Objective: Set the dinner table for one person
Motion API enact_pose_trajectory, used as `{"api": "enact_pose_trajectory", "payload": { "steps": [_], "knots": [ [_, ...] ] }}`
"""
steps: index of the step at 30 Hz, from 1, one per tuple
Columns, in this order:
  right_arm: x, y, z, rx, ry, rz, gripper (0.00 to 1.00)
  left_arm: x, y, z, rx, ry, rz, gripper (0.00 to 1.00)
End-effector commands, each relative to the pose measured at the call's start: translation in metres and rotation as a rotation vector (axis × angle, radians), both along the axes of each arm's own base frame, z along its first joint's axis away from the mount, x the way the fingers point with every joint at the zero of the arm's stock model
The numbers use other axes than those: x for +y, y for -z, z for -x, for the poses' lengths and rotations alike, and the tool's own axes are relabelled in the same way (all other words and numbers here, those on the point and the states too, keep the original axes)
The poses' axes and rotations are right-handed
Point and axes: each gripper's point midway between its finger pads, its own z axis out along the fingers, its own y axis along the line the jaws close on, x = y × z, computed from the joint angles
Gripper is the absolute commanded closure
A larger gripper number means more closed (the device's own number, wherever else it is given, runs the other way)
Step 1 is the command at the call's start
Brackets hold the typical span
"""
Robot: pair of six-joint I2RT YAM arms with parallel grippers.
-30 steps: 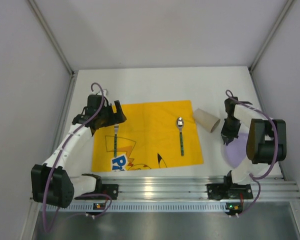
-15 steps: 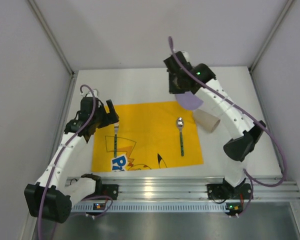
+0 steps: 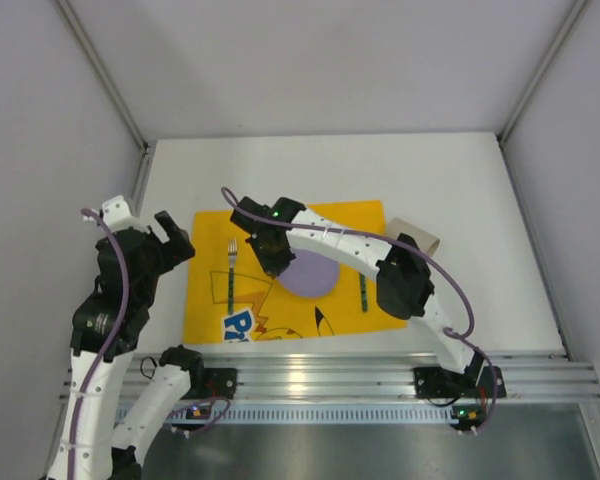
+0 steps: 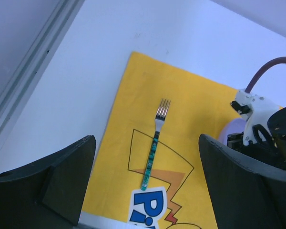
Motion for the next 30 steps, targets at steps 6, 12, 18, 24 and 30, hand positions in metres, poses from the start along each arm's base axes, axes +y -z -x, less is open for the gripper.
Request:
{"api": "enact_pose_trajectory", "payload": {
  "steps": [6,12,18,24,30],
  "knots": [
    [0.053,0.01,0.038,0.154,-0.103,-0.201,0.83,0.013,0.015,0.037,0.105,-0.039,-0.02,0.06],
    [0.018,-0.051,0.014,0.028,-0.042,-0.251,0.09,0.011,0.017,0.037,0.113,-0.031,-0.017,0.06],
    [-0.13,-0.123,-0.047,-0.207,0.303,-0.364,0.02,-0.002,0.022,0.02,0.095,0.02,0.016,0.06],
    [-0.295,-0.117,-0.063,-0.298,0.682,-0.443,0.0,-0.014,0.04,0.0,0.117,0.05,0.047,0.05],
    [-0.36,-0.08,-0.059,-0.258,0.895,-0.419,0.0,-0.029,0.048,-0.019,0.131,0.107,0.073,0.01]
  ]
}}
